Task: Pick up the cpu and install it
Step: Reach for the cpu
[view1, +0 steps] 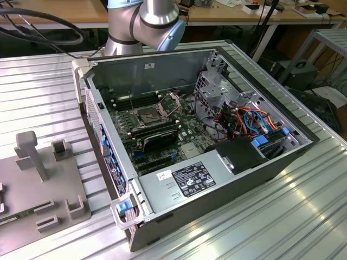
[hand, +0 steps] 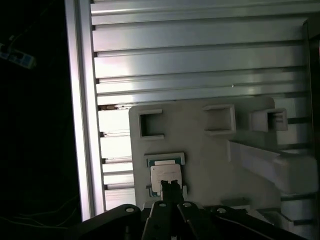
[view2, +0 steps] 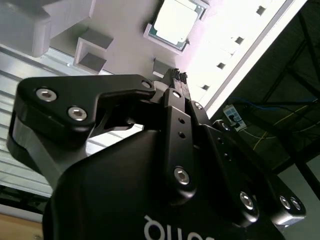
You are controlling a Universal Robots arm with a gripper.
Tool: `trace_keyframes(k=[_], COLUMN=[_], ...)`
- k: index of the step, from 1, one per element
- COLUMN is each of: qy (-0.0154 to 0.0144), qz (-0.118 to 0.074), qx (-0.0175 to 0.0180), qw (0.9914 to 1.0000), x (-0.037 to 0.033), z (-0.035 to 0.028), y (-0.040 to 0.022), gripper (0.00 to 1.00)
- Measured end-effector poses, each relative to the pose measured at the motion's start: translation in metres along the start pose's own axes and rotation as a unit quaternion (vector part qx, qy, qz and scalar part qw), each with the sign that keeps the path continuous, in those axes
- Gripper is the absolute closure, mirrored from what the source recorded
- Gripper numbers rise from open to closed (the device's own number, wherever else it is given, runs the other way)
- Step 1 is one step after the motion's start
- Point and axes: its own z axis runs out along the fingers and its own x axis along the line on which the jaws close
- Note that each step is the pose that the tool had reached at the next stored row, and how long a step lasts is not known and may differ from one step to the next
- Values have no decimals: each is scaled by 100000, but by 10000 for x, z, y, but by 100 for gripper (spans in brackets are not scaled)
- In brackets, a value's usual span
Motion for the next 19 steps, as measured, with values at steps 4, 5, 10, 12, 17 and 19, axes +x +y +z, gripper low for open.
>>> trace_keyframes(k=[4,5,10,12,17,19], qy=[54,74,132,170,205,185], qz=[1,4,5,5,4,2], qx=[1,0,9,10,14,1], qw=[100000,100000,100000,100000,100000,100000], x=[-5,-6,-9,-14,-15,-16], z=[54,69,198,237,256,273], y=[-86,-104,-151,-153,-153,-153], gripper=[89,89,89,89,89,89])
